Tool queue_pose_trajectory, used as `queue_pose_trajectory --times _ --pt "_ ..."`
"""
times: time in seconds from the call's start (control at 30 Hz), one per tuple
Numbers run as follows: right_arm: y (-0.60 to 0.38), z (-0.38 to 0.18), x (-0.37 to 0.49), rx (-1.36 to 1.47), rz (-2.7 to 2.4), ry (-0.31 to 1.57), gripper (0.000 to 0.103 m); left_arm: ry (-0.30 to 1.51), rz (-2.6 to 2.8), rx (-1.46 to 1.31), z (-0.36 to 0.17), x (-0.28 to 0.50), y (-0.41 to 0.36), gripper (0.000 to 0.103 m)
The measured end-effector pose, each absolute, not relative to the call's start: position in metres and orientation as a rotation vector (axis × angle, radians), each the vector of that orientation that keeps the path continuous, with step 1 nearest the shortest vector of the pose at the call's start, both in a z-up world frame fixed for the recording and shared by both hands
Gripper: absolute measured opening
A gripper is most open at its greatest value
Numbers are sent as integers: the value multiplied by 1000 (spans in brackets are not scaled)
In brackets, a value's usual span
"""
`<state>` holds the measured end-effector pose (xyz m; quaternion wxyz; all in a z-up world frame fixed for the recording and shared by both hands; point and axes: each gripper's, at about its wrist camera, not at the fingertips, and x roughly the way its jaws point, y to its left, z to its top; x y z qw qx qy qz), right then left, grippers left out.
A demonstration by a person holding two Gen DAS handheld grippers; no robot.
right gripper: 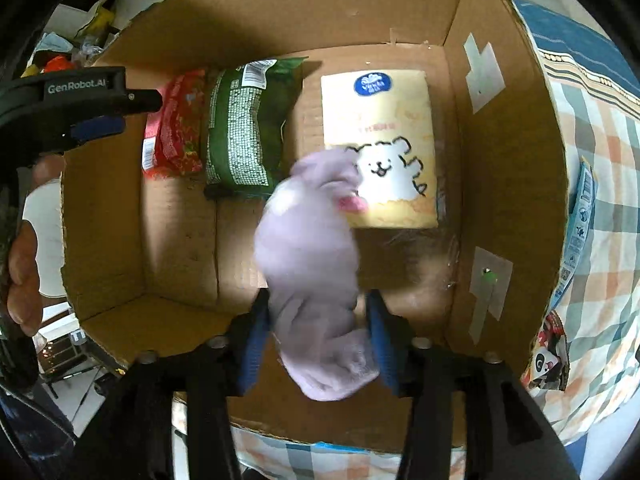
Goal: Organize soft objects
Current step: 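Carry the red bag and sock into the box and release both, then grasp the orange panda snack bag with the right tool while the left tool grasps the blue stick snack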
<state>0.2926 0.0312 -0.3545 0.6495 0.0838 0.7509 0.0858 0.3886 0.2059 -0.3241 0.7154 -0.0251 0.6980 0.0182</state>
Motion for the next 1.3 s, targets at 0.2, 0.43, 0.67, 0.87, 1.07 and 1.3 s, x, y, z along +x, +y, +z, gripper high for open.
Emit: queue_pose_trajectory --times 0.2,0.43,0.67,0.87,1.07,1.3 --pt "34 -339 293 174 178 1670 84 1505 32 -67 -304 381 210 60" --pt "37 -319 287 128 161 1622 103 1427 23 -77 -264 348 212 94" --pt "32 -279 276 63 115 1544 103 1365 35 -135 -235 298 221 98" --pt "32 -245 255 18 103 1464 103 1323 57 -132 -216 257 223 98" --pt "34 -212 233 26 132 1398 103 1285 66 -122 -196 226 217 98" --pt "-4 -190 207 103 146 1362 103 1243 96 -72 -176 199 187 98"
